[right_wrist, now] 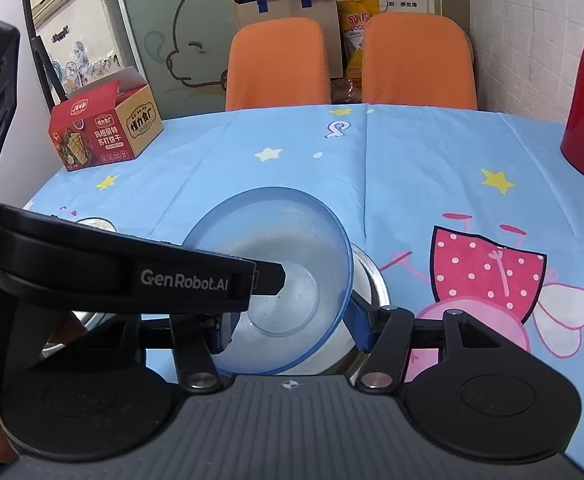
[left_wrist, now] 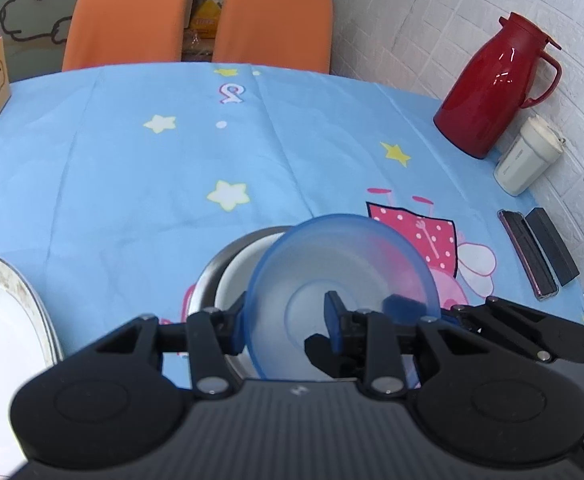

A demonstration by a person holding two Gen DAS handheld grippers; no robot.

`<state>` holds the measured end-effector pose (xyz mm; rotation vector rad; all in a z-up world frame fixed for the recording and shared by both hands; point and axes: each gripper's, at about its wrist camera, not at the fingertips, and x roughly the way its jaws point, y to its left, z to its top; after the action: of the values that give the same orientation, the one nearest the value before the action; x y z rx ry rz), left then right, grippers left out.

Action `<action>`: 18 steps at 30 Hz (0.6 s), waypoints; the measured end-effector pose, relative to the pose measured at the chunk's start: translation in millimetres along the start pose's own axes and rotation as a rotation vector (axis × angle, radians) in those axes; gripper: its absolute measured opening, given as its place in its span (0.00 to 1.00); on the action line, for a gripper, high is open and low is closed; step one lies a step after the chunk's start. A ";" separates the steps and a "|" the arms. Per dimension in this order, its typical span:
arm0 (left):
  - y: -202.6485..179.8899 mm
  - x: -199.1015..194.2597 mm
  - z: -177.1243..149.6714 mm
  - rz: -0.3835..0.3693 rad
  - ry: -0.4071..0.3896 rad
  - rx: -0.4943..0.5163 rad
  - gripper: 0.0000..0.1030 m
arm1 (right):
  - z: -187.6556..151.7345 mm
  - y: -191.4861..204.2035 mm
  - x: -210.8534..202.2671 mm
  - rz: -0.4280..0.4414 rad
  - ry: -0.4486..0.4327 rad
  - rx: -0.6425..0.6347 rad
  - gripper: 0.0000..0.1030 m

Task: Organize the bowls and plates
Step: 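Lower the blue bowl into the white bowl and open both tools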

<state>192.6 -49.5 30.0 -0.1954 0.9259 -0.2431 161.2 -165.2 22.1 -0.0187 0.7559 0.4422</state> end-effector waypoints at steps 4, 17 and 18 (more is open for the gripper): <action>-0.7 4.0 -6.5 0.015 -0.027 0.027 0.58 | -8.6 0.5 4.3 -0.009 -0.022 -0.001 0.93; 12.8 -49.3 -26.7 0.057 -0.344 -0.020 0.98 | -39.3 -12.4 -35.9 -0.108 -0.268 0.148 1.00; 15.0 -50.4 -29.1 0.070 -0.359 -0.037 0.98 | -42.6 -13.7 -37.0 -0.106 -0.288 0.170 1.00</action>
<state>141.8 -22.4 47.4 -0.2315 0.5797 -0.1201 114.8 -199.1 13.6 0.1608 0.5039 0.2711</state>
